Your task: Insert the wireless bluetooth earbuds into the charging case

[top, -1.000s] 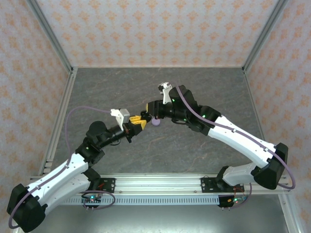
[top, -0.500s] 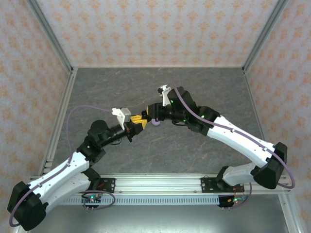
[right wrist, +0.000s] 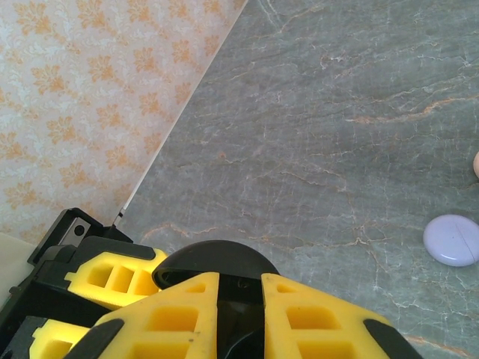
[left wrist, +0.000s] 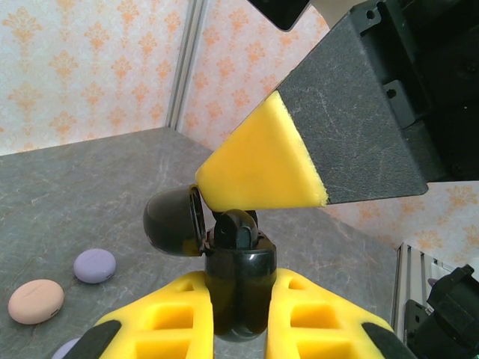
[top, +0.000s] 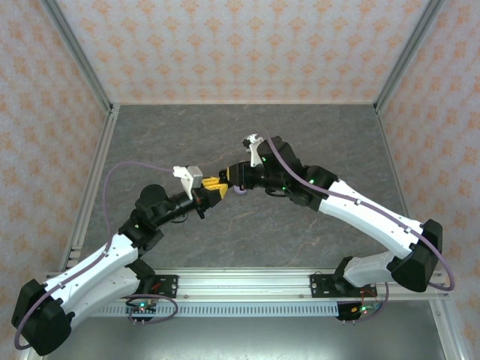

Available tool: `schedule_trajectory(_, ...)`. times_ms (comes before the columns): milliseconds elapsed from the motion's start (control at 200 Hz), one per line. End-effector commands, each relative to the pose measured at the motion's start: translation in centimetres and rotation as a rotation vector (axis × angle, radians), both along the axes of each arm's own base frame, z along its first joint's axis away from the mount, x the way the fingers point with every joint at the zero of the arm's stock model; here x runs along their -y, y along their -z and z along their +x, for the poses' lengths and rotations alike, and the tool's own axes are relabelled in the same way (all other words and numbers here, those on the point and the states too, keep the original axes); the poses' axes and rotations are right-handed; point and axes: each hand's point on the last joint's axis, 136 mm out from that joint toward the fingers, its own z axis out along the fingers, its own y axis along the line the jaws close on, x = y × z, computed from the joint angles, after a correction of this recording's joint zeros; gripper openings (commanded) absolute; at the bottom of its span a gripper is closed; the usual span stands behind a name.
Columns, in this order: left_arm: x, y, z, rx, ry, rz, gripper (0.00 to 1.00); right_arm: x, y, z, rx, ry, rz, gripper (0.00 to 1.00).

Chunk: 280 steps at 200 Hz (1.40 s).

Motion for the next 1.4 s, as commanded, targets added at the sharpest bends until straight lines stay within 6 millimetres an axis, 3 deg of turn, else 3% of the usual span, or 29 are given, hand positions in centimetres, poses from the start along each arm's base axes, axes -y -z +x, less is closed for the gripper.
schedule_trajectory(0, 0.3, -2.7, -0.4, 0.065, 0.020, -0.039, 0.00, 0.3, 0.9, -0.4, -0.021, -0.004, -0.022, 0.20)
schedule_trajectory(200, 0.4, -2.7, -0.5, 0.064, 0.024, -0.041, 0.00, 0.8, -1.4, -0.5, 0.037, 0.004, 0.023, 0.42)
schedule_trajectory(410, 0.6, -3.2, -0.9, 0.073, 0.043, -0.060, 0.00, 3.4, -4.7, 0.1, 0.094, 0.012, 0.160, 0.69)
schedule_trajectory(596, 1.2, -3.9, -1.4, 0.085, 0.077, -0.074, 0.00, 2.3, -3.4, -0.8, 0.022, -0.122, 0.248, 0.83)
schedule_trajectory(801, 1.7, -4.2, -1.6, 0.088, 0.103, -0.072, 0.00, -0.2, -1.9, -1.7, -0.086, -0.239, 0.312, 0.82)
schedule_trajectory(981, 2.2, -4.0, -1.5, 0.081, 0.114, -0.063, 0.00, -0.9, -2.5, -2.4, -0.100, -0.303, 0.353, 0.70)
schedule_trajectory(1111, 2.5, -3.9, -1.5, 0.076, 0.120, -0.058, 0.00, -0.7, -3.6, -2.4, -0.066, -0.303, 0.376, 0.62)
schedule_trajectory(1356, 2.6, -3.6, -1.4, 0.069, 0.119, -0.041, 0.00, 0.3, -4.5, -2.7, 0.015, -0.287, 0.363, 0.59)
schedule_trajectory(1396, 2.5, -3.6, -1.4, 0.069, 0.118, -0.042, 0.00, 1.0, -5.6, -3.2, 0.055, -0.284, 0.374, 0.59)
